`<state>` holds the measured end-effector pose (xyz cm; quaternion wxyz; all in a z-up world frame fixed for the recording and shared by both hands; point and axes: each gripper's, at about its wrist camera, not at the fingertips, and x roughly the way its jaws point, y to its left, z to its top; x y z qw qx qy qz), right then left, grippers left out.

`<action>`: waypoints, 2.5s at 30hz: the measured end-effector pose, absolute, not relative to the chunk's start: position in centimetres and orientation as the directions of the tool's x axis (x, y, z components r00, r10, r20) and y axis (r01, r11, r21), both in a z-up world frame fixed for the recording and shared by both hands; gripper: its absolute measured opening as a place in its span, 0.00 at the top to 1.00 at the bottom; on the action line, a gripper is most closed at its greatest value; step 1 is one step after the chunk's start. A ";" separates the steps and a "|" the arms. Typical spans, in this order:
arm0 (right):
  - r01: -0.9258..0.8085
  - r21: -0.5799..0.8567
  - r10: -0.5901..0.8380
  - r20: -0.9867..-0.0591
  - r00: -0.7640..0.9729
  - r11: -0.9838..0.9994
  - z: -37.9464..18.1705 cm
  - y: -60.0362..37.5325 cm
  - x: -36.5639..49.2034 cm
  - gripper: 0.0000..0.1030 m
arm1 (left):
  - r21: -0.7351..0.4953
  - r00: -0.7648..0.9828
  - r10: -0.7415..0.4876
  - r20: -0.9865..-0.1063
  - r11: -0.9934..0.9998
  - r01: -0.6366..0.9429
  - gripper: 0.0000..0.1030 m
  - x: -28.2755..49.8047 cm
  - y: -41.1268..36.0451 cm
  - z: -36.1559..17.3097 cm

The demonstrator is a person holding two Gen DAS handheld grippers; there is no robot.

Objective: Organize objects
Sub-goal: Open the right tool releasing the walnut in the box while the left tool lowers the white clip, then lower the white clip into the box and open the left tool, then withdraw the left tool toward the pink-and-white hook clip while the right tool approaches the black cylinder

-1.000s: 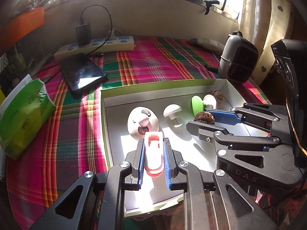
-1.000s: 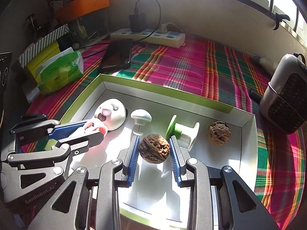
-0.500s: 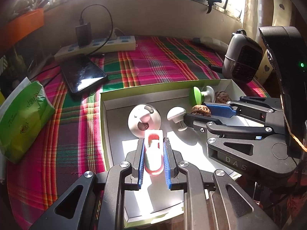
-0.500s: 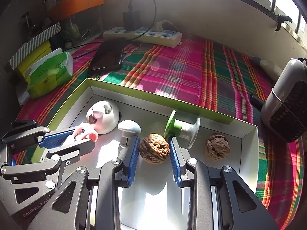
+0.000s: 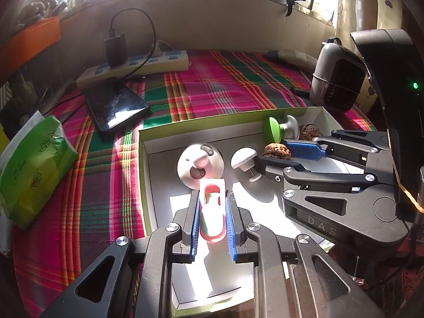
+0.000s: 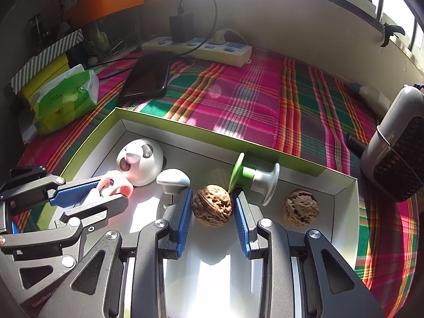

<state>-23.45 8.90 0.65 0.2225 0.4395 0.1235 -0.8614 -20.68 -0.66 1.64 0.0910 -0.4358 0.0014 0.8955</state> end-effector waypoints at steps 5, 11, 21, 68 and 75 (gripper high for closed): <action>0.492 -0.016 -0.276 -0.812 -0.515 -0.871 0.6 8.9 -23.5 0.68 | -0.072 -0.604 0.157 -0.782 -0.984 -0.163 0.85 -20.7 -0.6 1.6; 0.490 -0.017 -0.273 -0.813 -0.515 -0.871 0.7 8.9 -23.5 0.68 | -0.069 -0.603 0.155 -0.783 -0.984 -0.164 0.84 -20.6 -0.6 1.6; 0.477 -0.013 -0.272 -0.808 -0.522 -0.879 0.8 9.0 -23.4 0.68 | -0.069 -0.603 0.154 -0.782 -0.984 -0.162 0.82 -20.6 -0.6 1.7; 0.410 0.054 -0.314 -0.735 -0.601 -0.910 4.0 13.1 -16.3 0.60 | -0.087 -0.667 0.163 -0.727 -0.986 -0.145 0.78 -13.9 -2.6 4.3; 0.380 0.051 -0.296 -0.726 -0.621 -0.924 4.2 14.9 -14.0 0.60 | -0.104 -0.673 0.179 -0.718 -0.983 -0.150 0.77 -12.4 -3.0 4.3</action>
